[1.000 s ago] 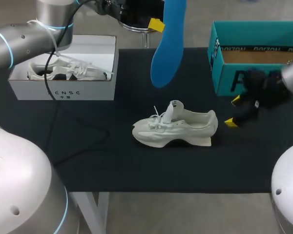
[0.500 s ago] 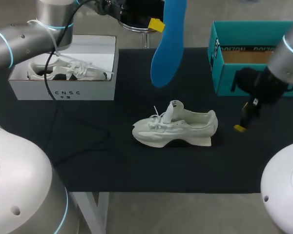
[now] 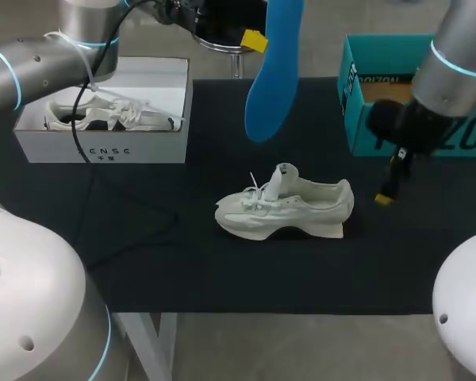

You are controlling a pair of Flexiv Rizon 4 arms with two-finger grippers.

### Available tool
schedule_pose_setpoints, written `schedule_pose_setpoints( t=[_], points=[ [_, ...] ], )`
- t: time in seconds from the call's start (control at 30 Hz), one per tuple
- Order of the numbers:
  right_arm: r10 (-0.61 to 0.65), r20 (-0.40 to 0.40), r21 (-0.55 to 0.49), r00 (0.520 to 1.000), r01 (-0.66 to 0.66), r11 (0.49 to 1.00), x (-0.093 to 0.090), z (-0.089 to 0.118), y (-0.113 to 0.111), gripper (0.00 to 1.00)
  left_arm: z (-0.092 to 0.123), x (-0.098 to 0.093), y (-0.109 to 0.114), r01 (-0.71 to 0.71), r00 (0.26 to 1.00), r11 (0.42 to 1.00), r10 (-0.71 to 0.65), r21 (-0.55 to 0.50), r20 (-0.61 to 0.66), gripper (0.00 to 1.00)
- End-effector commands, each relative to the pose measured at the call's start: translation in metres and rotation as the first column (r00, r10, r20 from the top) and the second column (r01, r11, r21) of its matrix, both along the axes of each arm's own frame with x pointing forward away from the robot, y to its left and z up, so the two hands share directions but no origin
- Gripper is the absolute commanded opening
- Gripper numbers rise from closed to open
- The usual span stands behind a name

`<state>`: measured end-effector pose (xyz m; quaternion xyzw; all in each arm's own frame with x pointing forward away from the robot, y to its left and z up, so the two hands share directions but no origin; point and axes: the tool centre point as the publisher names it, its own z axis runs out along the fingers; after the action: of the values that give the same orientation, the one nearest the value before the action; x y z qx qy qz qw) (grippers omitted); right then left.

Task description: Take the shoe out of the shoebox, open the shoe tongue, remove and reinsert the insole, then place the shoe into the shoebox

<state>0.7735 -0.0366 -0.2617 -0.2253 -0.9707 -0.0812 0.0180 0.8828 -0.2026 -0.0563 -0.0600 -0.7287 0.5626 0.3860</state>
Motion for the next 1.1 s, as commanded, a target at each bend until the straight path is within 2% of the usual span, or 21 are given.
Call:
schedule_pose_setpoints(
  t=[0.03, 0.37, 0.73, 0.83, 1.1],
  points=[
    [0.014, -0.028, -0.043, 0.999, -0.015, 0.999, 0.014, -0.004, 0.009, 1.00, -0.001, 0.000, 0.000, 0.001, 1.000, 1.000, -0.001, 0.000, 0.000, 0.00],
    [0.051, -0.018, -0.021, 0.999, -0.051, 0.998, 0.038, -0.003, 0.030, 1.00, -0.001, 0.000, 0.000, 0.001, 1.000, 1.000, -0.001, 0.000, 0.000, 0.00],
    [0.061, -0.019, 0.014, 0.998, -0.061, 0.998, 0.054, -0.021, 0.050, 1.00, -0.001, 0.000, 0.000, 0.001, 1.000, 1.000, -0.001, 0.000, 0.000, 0.00],
    [0.052, -0.032, -0.029, 0.998, -0.052, 0.998, 0.058, -0.024, 0.057, 1.00, -0.001, 0.000, 0.000, 0.001, 1.000, 1.000, -0.001, 0.000, 0.000, 0.00],
    [0.028, -0.023, -0.013, 0.999, -0.029, 0.999, 0.064, -0.036, 0.068, 1.00, -0.001, 0.000, 0.000, 0.001, 1.000, 1.000, -0.001, 0.000, 0.000, 0.00]
  ],
)
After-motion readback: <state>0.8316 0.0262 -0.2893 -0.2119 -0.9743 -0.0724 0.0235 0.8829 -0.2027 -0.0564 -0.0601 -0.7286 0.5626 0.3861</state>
